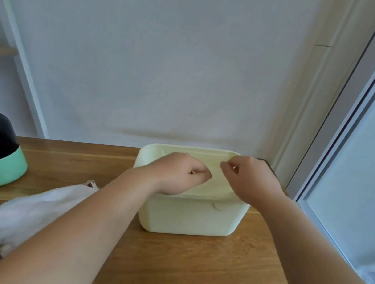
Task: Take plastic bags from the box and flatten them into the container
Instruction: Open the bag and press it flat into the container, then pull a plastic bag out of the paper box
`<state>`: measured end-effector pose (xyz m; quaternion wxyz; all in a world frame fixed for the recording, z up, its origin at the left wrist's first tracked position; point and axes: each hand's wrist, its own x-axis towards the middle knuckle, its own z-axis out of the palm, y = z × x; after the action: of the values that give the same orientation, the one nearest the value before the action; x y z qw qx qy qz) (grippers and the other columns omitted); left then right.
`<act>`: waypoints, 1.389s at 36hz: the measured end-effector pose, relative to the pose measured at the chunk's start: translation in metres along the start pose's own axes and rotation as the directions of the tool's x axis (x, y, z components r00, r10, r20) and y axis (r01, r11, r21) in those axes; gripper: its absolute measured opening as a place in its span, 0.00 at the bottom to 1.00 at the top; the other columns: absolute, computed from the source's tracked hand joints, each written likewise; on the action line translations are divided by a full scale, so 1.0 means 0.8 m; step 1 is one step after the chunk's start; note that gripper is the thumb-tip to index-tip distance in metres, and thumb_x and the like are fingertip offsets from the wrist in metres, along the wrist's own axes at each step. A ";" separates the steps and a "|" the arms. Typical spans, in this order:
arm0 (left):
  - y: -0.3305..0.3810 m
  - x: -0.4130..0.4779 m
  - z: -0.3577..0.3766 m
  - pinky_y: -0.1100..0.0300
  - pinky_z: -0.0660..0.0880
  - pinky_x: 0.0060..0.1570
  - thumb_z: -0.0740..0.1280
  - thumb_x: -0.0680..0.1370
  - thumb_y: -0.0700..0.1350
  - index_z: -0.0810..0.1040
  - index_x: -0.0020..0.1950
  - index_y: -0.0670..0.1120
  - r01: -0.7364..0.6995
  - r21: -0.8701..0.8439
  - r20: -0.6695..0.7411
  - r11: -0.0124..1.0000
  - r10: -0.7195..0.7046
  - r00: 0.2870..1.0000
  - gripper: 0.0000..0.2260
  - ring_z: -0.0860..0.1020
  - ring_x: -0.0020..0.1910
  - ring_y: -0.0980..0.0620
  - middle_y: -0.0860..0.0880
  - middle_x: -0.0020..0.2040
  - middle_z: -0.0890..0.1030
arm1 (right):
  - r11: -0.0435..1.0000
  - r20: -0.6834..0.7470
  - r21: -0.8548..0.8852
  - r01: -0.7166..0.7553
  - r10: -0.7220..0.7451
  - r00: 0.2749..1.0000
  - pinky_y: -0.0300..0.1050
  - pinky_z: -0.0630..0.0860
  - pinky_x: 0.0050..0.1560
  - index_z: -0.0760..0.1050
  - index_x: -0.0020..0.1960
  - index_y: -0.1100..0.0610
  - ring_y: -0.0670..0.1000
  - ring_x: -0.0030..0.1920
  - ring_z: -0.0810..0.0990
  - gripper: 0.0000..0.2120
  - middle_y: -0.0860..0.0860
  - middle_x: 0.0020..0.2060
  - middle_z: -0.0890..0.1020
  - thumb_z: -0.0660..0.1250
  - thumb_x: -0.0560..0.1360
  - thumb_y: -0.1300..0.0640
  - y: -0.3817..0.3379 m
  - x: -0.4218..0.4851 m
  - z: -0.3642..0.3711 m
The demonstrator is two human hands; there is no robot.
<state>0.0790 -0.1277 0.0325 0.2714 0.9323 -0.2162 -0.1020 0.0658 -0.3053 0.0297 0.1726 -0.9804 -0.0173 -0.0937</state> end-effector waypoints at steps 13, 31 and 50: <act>0.051 0.024 0.030 0.48 0.53 0.72 0.45 0.75 0.74 0.62 0.77 0.52 0.359 0.114 0.323 0.927 -0.376 0.869 0.38 0.57 0.77 0.46 0.49 0.79 0.58 | 0.934 -0.049 0.350 -0.077 0.100 0.994 0.52 0.73 0.56 0.77 0.54 0.63 0.57 0.52 0.78 0.23 0.56 0.48 0.82 0.49 0.82 0.50 0.021 -0.017 -0.021; 0.004 -0.004 -0.007 0.55 0.75 0.54 0.62 0.76 0.53 0.82 0.48 0.48 0.182 -0.276 -0.238 0.944 -0.251 0.938 0.13 0.81 0.50 0.49 0.50 0.49 0.84 | 0.991 -0.113 0.133 0.006 0.009 0.994 0.48 0.58 0.51 0.79 0.51 0.63 0.56 0.50 0.75 0.26 0.57 0.47 0.83 0.45 0.81 0.52 0.008 -0.028 -0.001; -0.096 -0.184 -0.061 0.70 0.70 0.54 0.63 0.81 0.45 0.79 0.64 0.52 0.230 -0.079 -0.396 0.970 -0.242 0.886 0.12 0.76 0.56 0.61 0.59 0.58 0.80 | 0.719 -0.163 0.614 0.326 -0.289 0.943 0.36 0.62 0.27 0.67 0.29 0.54 0.45 0.26 0.66 0.18 0.46 0.22 0.67 0.60 0.78 0.53 -0.189 -0.062 0.072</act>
<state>-0.0096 0.0207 0.0417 0.3093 0.9485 -0.0394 0.0567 0.0171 -0.1436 0.0180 0.4743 -0.8450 -0.2053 -0.1371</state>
